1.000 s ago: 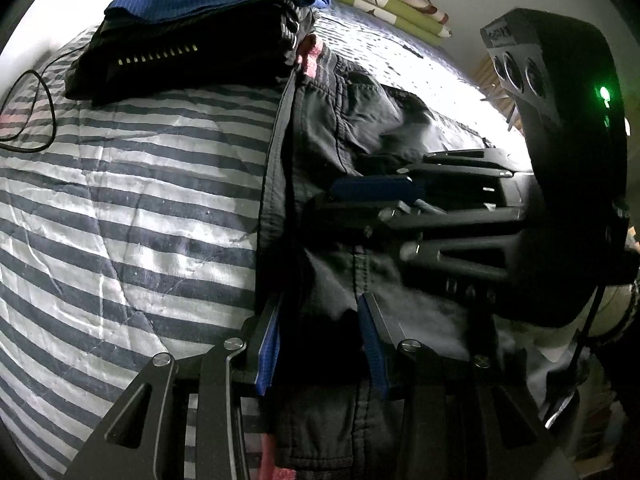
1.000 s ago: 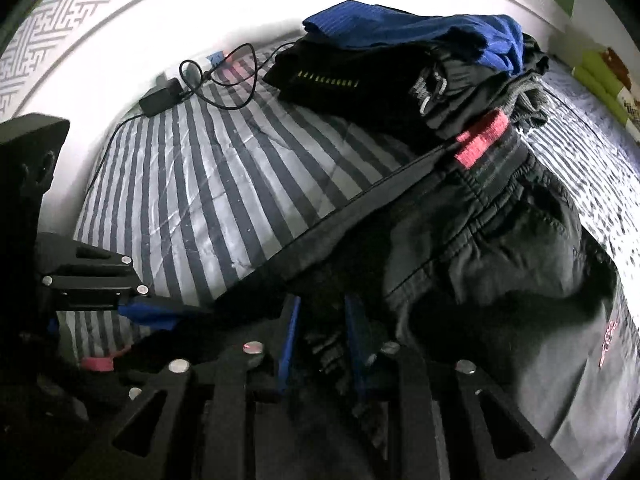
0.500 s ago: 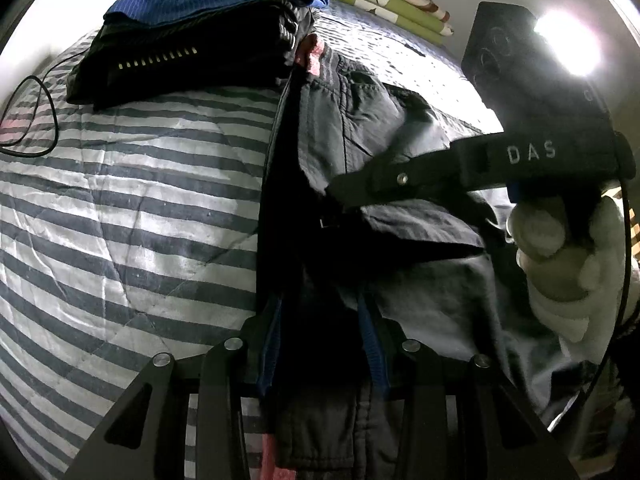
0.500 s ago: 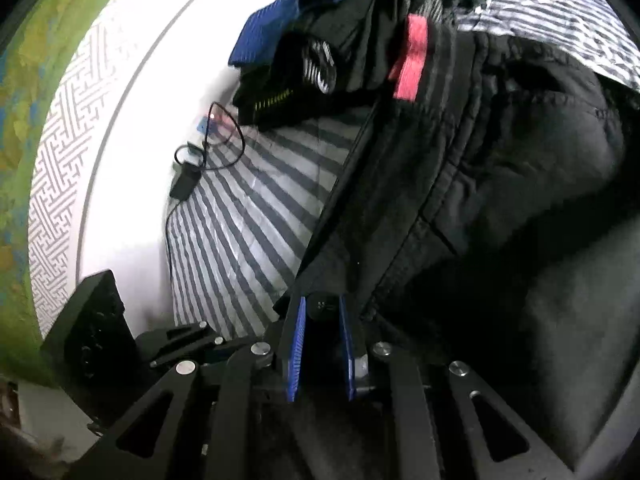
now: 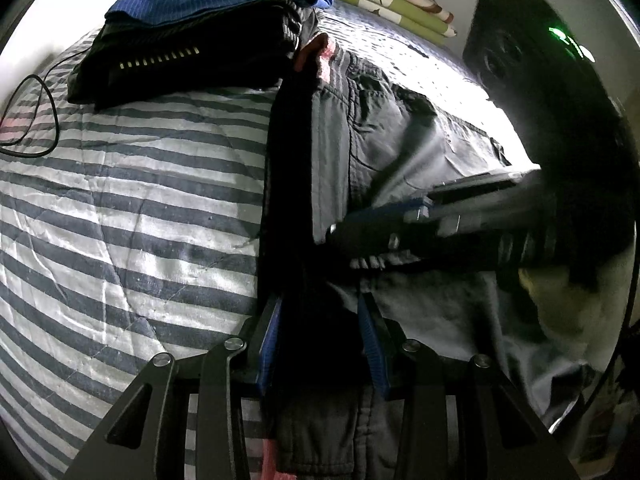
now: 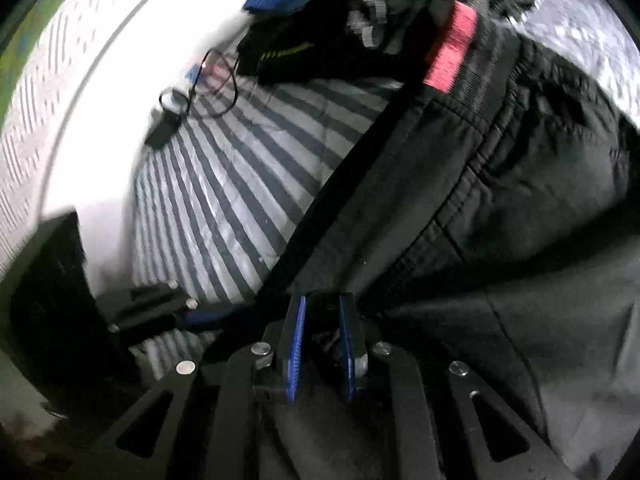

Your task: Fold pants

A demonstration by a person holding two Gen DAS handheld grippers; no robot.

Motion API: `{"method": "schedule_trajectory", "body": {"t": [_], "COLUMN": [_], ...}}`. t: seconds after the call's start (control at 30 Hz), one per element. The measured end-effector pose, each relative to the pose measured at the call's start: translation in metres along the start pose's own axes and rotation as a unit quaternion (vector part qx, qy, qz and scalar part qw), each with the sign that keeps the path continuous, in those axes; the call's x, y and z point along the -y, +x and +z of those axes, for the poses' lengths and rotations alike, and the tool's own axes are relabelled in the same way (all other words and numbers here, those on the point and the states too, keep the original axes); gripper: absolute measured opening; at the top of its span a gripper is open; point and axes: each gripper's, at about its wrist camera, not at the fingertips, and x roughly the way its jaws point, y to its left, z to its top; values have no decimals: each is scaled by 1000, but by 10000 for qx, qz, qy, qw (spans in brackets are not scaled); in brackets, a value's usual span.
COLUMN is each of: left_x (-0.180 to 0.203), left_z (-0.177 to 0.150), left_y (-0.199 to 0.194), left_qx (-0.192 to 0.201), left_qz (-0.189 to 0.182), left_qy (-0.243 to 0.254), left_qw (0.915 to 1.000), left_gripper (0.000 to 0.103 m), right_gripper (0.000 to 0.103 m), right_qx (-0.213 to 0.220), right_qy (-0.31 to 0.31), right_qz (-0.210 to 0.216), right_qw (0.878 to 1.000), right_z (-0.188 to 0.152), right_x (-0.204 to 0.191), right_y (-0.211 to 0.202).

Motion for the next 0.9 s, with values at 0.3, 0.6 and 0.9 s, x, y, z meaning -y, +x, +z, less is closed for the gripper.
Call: {"method": "schedule_trajectory", "body": {"t": [0.3, 0.6, 0.9], "left_x": [3, 7, -3], "left_z": [0, -5, -28], "left_y": [0, 1, -26], "left_qx": [8, 30, 0], "left_qz": [27, 85, 559], "left_qy": [31, 180, 242], "left_qw": [10000, 9998, 9981], "left_gripper": [40, 39, 34], "right_gripper": [15, 11, 13], "right_qx": [523, 682, 1357], "right_qy": [-863, 40, 668], "right_qz": [-1373, -1116, -960], "right_qw": [9854, 9914, 9838], "right_z": [-14, 28, 12], "right_x": [-33, 2, 23], "right_y": [4, -7, -70]}}
